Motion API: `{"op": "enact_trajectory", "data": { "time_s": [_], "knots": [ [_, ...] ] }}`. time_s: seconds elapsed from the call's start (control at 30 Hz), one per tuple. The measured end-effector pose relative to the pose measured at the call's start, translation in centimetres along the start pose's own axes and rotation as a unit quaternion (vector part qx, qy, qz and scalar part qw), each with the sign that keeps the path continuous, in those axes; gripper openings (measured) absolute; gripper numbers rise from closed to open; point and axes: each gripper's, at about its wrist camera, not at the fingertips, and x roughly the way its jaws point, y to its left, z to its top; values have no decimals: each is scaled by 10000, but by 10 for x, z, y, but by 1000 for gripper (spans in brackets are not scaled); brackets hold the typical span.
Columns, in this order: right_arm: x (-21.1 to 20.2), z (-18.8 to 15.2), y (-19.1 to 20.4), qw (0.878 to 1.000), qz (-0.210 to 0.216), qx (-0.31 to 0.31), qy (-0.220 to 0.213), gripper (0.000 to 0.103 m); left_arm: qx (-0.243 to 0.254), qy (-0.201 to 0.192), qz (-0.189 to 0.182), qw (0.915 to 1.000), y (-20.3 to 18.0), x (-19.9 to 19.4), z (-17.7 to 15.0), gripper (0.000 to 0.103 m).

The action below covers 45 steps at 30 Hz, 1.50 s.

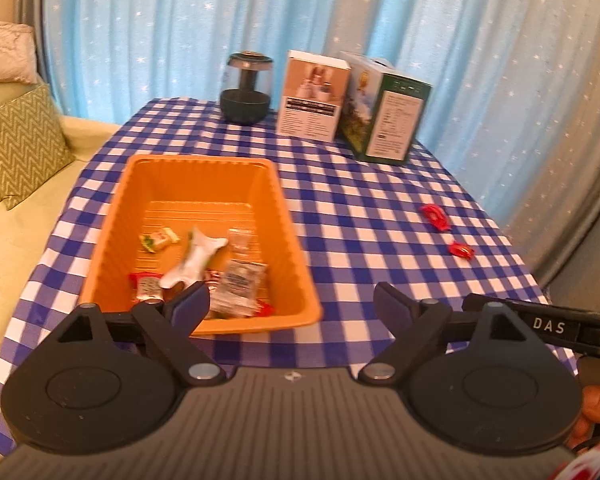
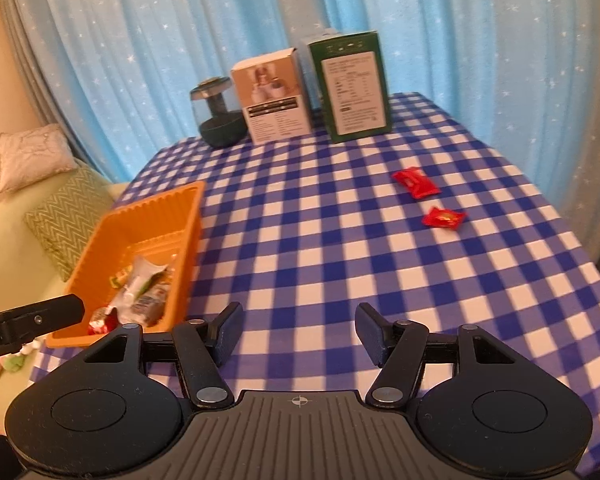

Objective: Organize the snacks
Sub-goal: 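Move both open tools back toward the two small red candies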

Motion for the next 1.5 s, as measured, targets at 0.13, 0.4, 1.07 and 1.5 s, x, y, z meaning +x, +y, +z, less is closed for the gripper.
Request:
{"op": "enact_trajectory", "data": {
  "time_s": [0.13, 0.4, 1.07, 1.5],
  "knots": [
    [-9, -3, -11, 9999, -132, -11, -34, 63, 95, 41, -78, 9999, -16, 0, -4, 91],
    [-21, -9, -35, 9992, -378, 121, -63, 64, 271, 89, -229, 9993, -43, 2, -7, 93],
    [-35, -10, -75, 9973, -617, 386, -122, 64, 266, 100, -619, 9977, -76, 15, -7, 94],
    [-24, 4, -107, 9965, -758, 306, -197, 64, 739, -78, -653, 9951, -111, 44, 4, 94]
  ]
}}
